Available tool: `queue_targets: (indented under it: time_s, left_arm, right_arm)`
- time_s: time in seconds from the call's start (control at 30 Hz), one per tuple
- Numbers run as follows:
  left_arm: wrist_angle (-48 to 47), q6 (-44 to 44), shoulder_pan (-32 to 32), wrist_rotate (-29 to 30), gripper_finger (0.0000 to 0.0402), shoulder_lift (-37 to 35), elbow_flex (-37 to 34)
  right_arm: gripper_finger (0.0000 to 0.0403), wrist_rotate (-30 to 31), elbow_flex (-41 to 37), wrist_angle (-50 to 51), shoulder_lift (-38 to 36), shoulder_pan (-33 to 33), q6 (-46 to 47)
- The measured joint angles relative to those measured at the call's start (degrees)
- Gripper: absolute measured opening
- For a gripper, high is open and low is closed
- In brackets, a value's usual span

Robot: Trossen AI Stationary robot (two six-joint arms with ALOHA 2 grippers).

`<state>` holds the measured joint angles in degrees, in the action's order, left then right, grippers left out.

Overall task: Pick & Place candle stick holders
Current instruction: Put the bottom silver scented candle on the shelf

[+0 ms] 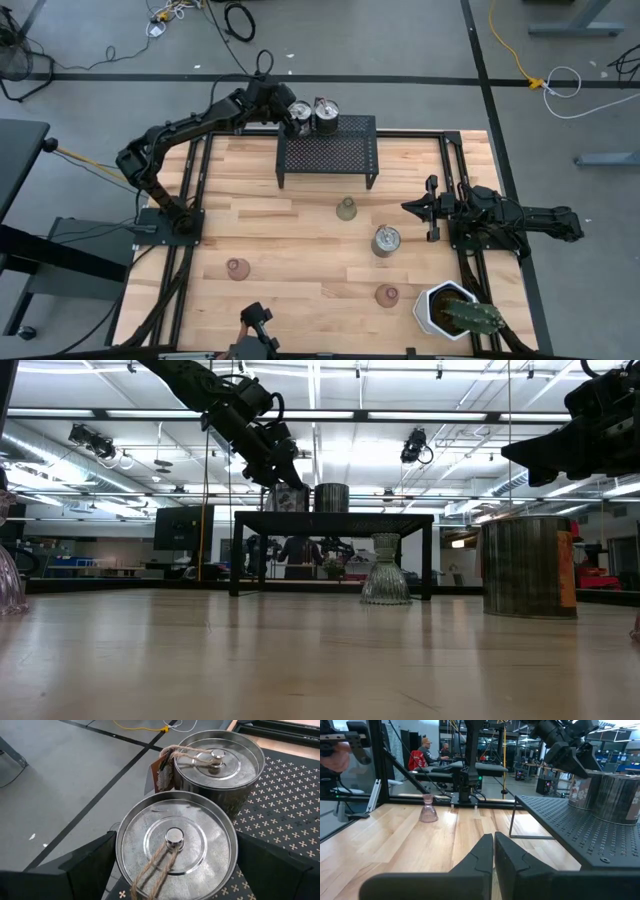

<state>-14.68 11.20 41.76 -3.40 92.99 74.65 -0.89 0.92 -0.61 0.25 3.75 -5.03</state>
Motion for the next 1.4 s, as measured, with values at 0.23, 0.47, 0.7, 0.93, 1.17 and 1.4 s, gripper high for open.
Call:
queue_targets:
  time_s: [0.23,0.47,0.7,0.93,1.17,1.4]
  left_arm:
    - [0.2,0.2,0.0,0.4,0.0397,0.0,0.0]
    - [0.2,1.5,0.0,1.2,0.0398,0.0,0.0]
    - [0.3,2.1,0.0,2.3,0.0398,0.0,0.0]
    - [0.5,2.1,0.0,2.3,0.0399,0.0,0.0]
    - [0.8,2.1,0.0,2.3,0.0400,0.0,0.0]
    - [0.8,1.3,0.0,1.8,0.0400,0.0,0.0]
  right_arm:
    - [0.0020,0.0,0.0,0.0,0.0,0.0,0.0]
    - [0.0020,0.0,0.0,0.0,0.0,0.0,0.0]
    - [0.0020,0.0,0.0,0.0,0.0,0.0,0.0]
    - [0.0020,0.0,0.0,0.0,0.0,0.0,0.0]
    - [0.0020,0.0,0.0,0.0,0.0,0.0,0.0]
    - [0.0020,0.0,0.0,0.0,0.0,0.0,0.0]
